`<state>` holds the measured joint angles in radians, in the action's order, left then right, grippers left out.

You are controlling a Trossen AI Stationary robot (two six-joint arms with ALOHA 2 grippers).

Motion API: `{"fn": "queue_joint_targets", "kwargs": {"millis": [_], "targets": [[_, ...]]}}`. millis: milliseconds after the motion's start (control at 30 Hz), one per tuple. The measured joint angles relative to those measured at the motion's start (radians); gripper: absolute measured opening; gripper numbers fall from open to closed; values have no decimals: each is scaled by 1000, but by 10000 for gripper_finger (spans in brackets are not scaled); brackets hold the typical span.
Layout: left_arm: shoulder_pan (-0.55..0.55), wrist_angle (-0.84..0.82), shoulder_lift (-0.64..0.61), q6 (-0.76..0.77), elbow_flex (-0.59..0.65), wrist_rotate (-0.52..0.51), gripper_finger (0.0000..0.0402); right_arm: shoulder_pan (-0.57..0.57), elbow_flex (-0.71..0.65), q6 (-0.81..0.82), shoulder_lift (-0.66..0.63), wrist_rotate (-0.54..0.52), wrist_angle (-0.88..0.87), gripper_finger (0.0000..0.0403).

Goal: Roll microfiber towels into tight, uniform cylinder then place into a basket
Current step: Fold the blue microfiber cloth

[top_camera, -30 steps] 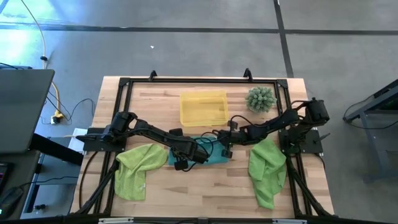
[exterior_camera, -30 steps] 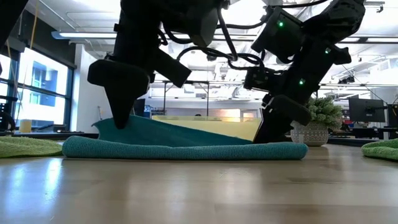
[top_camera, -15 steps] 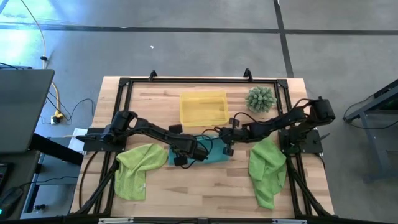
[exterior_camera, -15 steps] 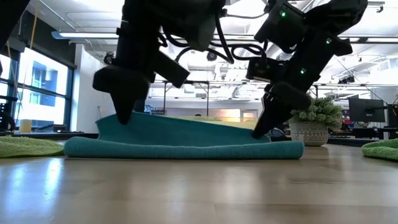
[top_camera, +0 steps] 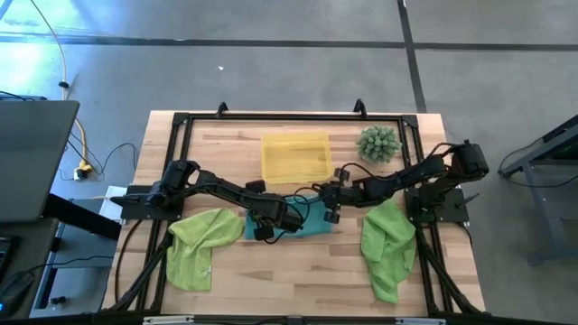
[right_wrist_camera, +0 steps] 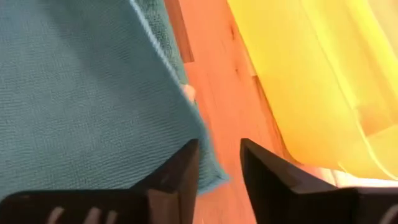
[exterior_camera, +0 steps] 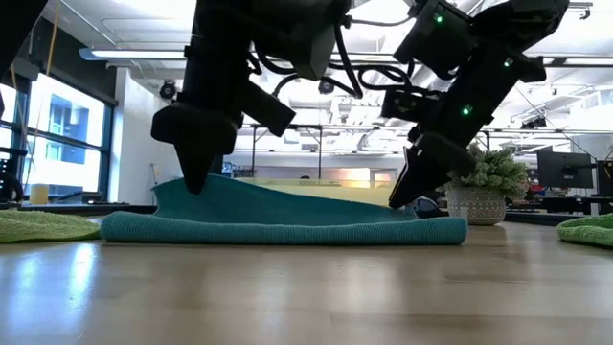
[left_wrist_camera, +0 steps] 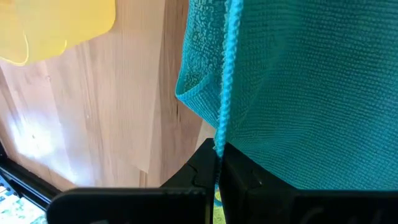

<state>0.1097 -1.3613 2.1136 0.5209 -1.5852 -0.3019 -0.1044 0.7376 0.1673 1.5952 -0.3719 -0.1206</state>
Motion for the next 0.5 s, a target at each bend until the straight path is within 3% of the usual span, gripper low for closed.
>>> {"fn": "queue_joint_targets", "kwargs": {"millis": [200,500], "targets": [[0,1,0,0,0,0,1,-30,0,124,-11,95,-1,134],[0,1,0,2,0,-20,22,-87,0,175,52,92,39,135]]}}
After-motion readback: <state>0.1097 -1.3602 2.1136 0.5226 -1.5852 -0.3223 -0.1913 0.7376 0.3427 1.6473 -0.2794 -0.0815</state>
